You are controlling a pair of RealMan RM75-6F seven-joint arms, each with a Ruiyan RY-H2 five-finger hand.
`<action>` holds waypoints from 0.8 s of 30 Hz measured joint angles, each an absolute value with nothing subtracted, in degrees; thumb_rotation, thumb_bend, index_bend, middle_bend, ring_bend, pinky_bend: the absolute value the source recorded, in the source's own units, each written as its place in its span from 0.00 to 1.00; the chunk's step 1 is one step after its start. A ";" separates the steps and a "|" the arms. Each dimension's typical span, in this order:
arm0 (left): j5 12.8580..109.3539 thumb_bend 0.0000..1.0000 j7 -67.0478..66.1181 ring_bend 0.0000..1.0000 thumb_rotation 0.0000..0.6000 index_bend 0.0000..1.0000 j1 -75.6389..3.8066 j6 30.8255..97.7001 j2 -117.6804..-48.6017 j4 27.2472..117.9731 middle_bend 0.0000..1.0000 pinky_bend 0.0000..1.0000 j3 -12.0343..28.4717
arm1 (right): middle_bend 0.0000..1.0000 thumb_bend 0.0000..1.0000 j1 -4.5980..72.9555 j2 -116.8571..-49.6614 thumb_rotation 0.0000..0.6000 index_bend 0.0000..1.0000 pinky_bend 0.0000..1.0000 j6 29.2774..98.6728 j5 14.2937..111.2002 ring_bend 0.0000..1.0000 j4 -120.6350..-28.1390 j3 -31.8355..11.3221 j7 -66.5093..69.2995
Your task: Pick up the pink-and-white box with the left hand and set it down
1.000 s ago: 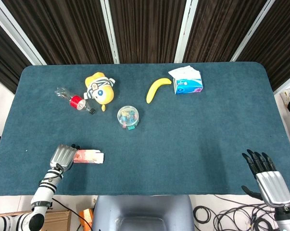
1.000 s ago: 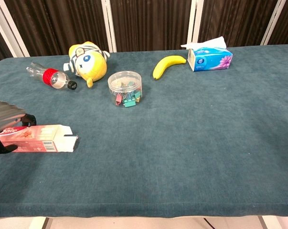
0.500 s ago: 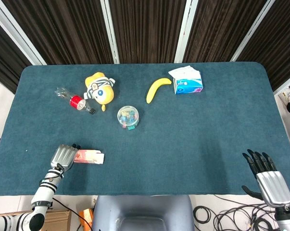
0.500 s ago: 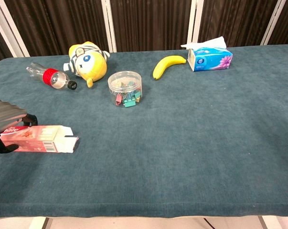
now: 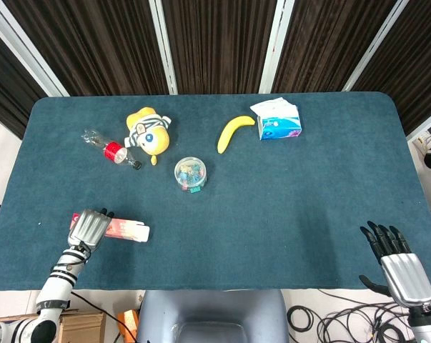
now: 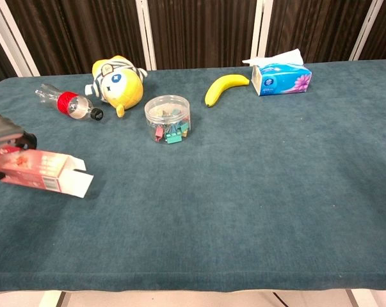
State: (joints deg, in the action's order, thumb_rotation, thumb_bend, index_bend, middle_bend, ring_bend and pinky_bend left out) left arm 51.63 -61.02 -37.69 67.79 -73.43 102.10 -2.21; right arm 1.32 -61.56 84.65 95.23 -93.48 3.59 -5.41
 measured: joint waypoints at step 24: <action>41.75 0.50 -89.61 0.91 1.00 0.55 -42.15 88.94 -71.09 115.44 0.60 0.96 -1.24 | 0.03 0.10 1.38 -60.96 1.00 0.02 0.07 84.55 95.67 0.05 -93.56 3.95 -4.41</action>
